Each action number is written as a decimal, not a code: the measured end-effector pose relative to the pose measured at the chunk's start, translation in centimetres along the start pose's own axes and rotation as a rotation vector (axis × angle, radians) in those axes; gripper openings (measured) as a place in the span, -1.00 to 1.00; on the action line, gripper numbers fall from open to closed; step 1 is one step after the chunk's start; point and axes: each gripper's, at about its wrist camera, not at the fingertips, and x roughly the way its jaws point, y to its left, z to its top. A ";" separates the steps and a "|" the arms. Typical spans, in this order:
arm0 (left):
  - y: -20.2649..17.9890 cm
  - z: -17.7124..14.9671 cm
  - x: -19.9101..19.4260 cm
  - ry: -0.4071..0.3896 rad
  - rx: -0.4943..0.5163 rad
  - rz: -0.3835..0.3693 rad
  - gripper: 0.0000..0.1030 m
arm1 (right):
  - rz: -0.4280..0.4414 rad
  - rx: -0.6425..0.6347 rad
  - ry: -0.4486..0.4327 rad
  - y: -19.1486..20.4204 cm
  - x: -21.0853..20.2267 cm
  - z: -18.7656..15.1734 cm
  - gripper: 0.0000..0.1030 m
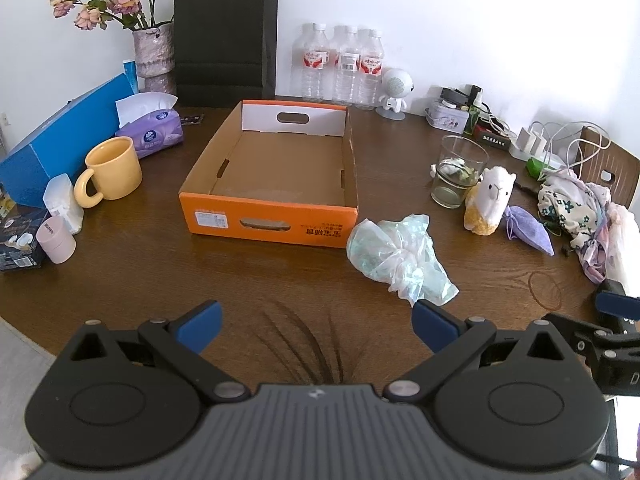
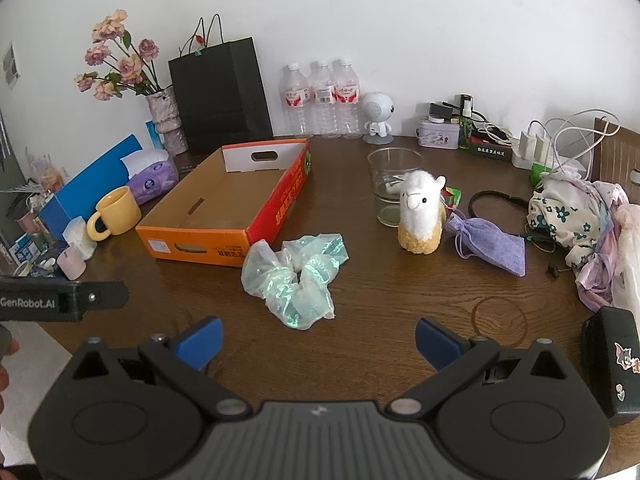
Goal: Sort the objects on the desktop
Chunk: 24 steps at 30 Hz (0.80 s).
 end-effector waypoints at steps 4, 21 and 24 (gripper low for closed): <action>0.1 0.1 0.2 0.000 0.004 0.012 1.00 | 0.002 -0.009 0.002 0.1 0.5 0.3 1.00; -0.4 -0.1 1.8 0.024 0.026 0.011 1.00 | 0.005 -0.051 0.004 0.5 2.7 1.2 1.00; -0.6 -0.1 2.0 0.022 0.027 0.011 1.00 | 0.002 -0.043 0.009 0.2 3.0 1.1 1.00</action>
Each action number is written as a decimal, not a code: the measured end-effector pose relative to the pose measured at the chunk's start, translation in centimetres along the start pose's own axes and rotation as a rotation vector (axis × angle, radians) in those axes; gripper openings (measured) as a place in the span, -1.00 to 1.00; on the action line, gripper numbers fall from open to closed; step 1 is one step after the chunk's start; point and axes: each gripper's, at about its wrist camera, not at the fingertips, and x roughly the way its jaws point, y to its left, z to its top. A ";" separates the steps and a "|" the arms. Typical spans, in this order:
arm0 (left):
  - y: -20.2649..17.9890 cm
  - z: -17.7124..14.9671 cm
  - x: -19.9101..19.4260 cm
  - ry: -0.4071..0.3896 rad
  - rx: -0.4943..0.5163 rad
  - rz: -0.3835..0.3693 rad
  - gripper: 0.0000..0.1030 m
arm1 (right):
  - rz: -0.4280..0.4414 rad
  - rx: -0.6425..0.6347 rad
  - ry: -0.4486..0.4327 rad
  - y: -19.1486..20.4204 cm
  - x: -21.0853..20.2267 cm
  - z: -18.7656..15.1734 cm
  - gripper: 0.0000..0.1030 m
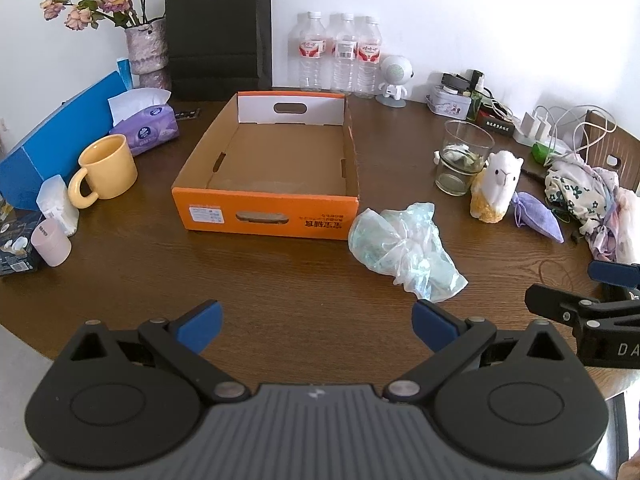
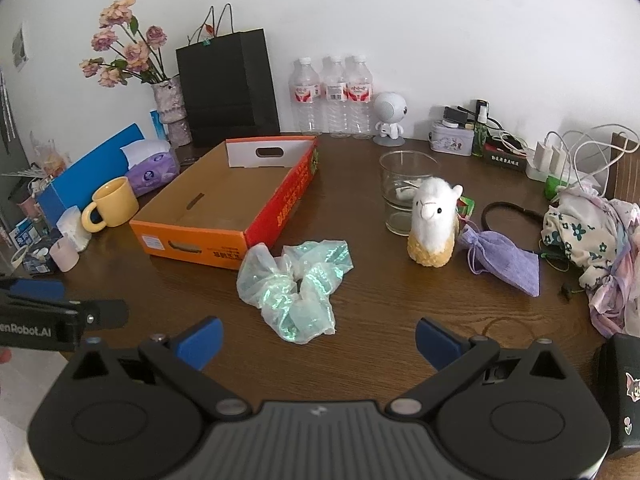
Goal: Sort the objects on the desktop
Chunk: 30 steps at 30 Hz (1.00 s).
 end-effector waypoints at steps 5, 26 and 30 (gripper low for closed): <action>-0.5 0.2 0.3 -0.001 0.002 0.000 1.00 | -0.005 0.008 0.001 -0.6 0.2 -0.1 1.00; -4.4 1.9 1.9 -0.001 0.030 -0.043 1.00 | -0.044 0.046 -0.032 -4.2 -0.5 0.0 1.00; -5.3 2.7 2.5 0.009 0.038 -0.056 1.00 | -0.066 0.065 -0.042 -5.2 -0.8 0.5 1.00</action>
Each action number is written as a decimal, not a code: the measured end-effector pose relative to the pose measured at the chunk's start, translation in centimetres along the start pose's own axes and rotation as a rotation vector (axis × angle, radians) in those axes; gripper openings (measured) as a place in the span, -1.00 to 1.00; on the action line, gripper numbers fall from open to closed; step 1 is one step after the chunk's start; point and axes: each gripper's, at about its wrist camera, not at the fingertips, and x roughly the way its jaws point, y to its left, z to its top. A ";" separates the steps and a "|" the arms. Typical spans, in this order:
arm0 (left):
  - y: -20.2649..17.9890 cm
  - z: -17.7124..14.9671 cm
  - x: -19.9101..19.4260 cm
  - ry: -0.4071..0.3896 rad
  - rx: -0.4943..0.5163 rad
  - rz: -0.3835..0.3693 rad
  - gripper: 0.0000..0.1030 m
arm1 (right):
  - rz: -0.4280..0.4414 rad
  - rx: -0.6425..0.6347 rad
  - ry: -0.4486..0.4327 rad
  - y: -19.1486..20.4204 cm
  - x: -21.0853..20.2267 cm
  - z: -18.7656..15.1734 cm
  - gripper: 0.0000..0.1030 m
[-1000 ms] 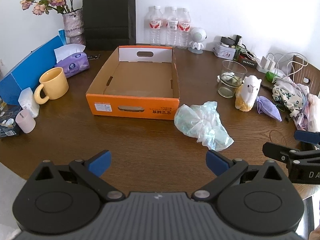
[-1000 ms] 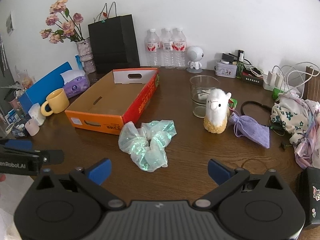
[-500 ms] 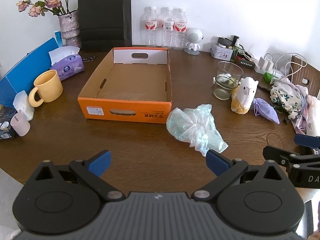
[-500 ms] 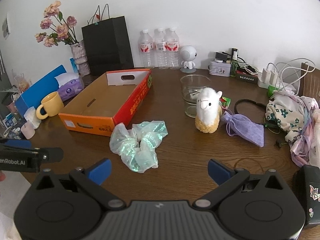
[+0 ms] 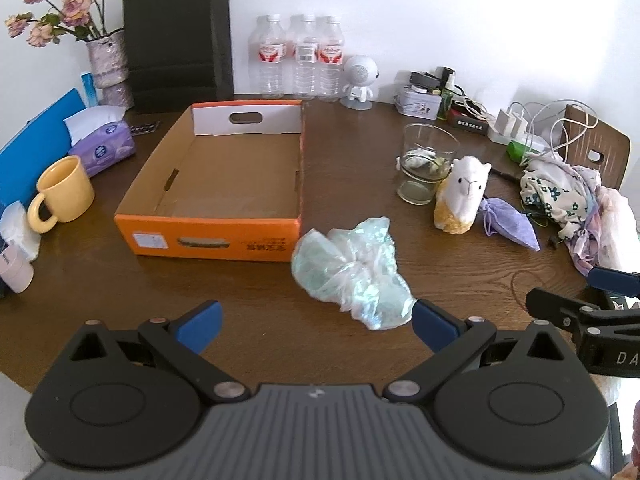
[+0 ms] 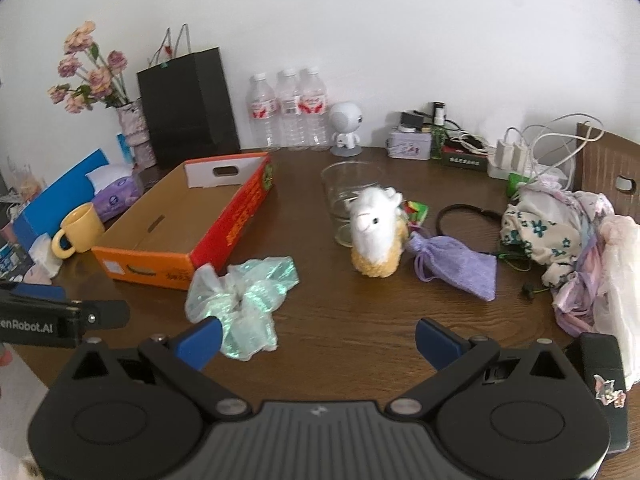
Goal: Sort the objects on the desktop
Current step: 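Close the left tool on the green plastic bag while the right tool grasps the lilac pouch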
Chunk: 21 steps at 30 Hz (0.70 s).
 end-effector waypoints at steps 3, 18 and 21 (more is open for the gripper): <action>-0.6 0.7 0.7 0.010 0.011 -0.016 1.00 | -0.018 0.010 -0.011 -0.9 -0.1 0.4 1.00; -0.9 5.4 6.1 0.061 0.017 -0.065 1.00 | -0.053 0.045 0.019 -4.2 4.3 4.3 1.00; -0.6 6.2 7.4 0.078 0.015 -0.070 1.00 | -0.072 0.042 0.033 -4.5 5.6 5.0 1.00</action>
